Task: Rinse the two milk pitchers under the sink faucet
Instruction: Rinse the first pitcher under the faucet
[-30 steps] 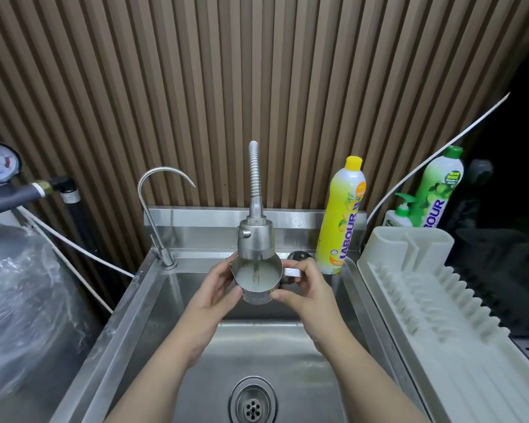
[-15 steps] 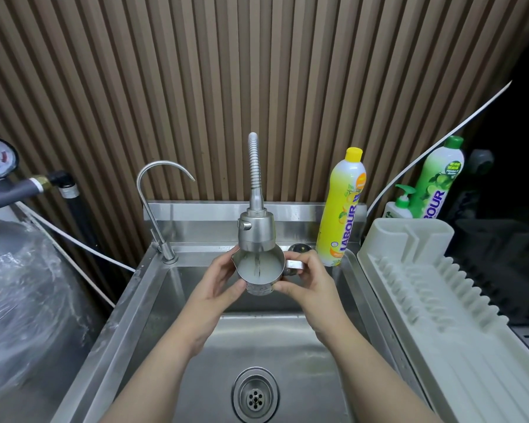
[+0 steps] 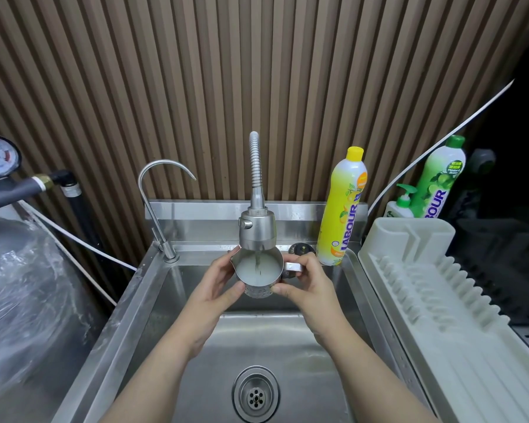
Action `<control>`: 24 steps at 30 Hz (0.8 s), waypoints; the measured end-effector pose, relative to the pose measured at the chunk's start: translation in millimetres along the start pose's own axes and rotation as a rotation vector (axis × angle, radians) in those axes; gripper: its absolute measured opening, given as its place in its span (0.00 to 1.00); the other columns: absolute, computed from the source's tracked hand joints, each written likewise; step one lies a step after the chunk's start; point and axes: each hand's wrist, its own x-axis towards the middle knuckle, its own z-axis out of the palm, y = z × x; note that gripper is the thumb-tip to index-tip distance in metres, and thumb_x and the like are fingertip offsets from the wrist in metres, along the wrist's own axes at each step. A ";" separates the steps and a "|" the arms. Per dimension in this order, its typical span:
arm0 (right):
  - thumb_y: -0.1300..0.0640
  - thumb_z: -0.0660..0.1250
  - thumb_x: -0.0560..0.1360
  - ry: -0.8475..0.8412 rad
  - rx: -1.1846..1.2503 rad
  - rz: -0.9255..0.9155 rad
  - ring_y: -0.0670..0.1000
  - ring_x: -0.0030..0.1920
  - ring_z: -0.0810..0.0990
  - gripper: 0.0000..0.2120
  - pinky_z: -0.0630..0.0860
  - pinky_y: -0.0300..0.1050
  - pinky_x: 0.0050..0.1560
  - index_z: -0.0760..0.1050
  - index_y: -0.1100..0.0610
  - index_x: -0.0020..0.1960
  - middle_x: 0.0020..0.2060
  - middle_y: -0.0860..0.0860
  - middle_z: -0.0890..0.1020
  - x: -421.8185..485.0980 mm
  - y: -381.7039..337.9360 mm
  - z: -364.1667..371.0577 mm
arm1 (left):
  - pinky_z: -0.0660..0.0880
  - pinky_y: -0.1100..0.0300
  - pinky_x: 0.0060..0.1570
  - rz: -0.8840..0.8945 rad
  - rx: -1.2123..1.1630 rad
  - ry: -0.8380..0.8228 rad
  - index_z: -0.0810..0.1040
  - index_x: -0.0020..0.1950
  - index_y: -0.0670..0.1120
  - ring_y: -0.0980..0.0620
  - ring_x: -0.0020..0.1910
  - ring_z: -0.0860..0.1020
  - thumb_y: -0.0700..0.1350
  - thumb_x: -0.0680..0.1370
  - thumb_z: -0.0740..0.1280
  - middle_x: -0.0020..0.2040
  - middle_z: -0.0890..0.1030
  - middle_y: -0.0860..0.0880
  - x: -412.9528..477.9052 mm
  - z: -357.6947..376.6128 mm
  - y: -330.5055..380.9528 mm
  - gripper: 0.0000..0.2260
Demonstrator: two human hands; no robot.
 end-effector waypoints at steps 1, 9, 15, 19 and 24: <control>0.64 0.75 0.63 -0.001 0.001 0.000 0.43 0.58 0.76 0.24 0.71 0.48 0.64 0.76 0.37 0.45 0.50 0.34 0.82 -0.3 0.3 0.4 | 0.61 0.46 0.73 0.000 0.001 0.000 0.72 0.65 0.60 0.55 0.71 0.68 0.50 0.69 0.71 0.68 0.75 0.55 -0.5 -0.3 -0.1 0.25; 0.63 0.75 0.63 0.002 -0.002 0.002 0.48 0.58 0.76 0.23 0.71 0.52 0.65 0.76 0.36 0.44 0.49 0.35 0.81 -1.6 1.9 0.3 | 0.60 0.47 0.73 -0.003 0.013 0.002 0.72 0.65 0.60 0.56 0.71 0.68 0.49 0.69 0.71 0.69 0.74 0.54 -2.1 1.3 -0.9 0.25; 0.67 0.75 0.64 0.005 0.001 0.014 0.38 0.53 0.77 0.23 0.72 0.44 0.60 0.76 0.39 0.43 0.48 0.34 0.82 -0.2 3.4 -1.5 | 0.61 0.48 0.73 -0.010 -0.003 0.003 0.72 0.65 0.60 0.56 0.70 0.68 0.49 0.68 0.71 0.68 0.75 0.54 -2.3 2.5 -0.2 0.25; 0.67 0.75 0.64 0.009 0.007 0.013 0.37 0.51 0.77 0.22 0.73 0.42 0.58 0.76 0.41 0.44 0.48 0.34 0.82 -0.2 4.1 -2.8 | 0.61 0.48 0.73 -0.002 -0.004 0.004 0.71 0.65 0.58 0.56 0.70 0.69 0.49 0.68 0.71 0.68 0.75 0.54 -2.5 3.4 1.5 0.26; 0.68 0.75 0.64 0.003 0.006 -0.006 0.37 0.52 0.77 0.21 0.72 0.33 0.53 0.75 0.44 0.46 0.47 0.33 0.82 0.6 1.7 -3.7 | 0.61 0.48 0.72 0.007 -0.001 0.003 0.73 0.63 0.61 0.57 0.70 0.69 0.49 0.68 0.71 0.67 0.76 0.57 -2.2 3.6 5.1 0.24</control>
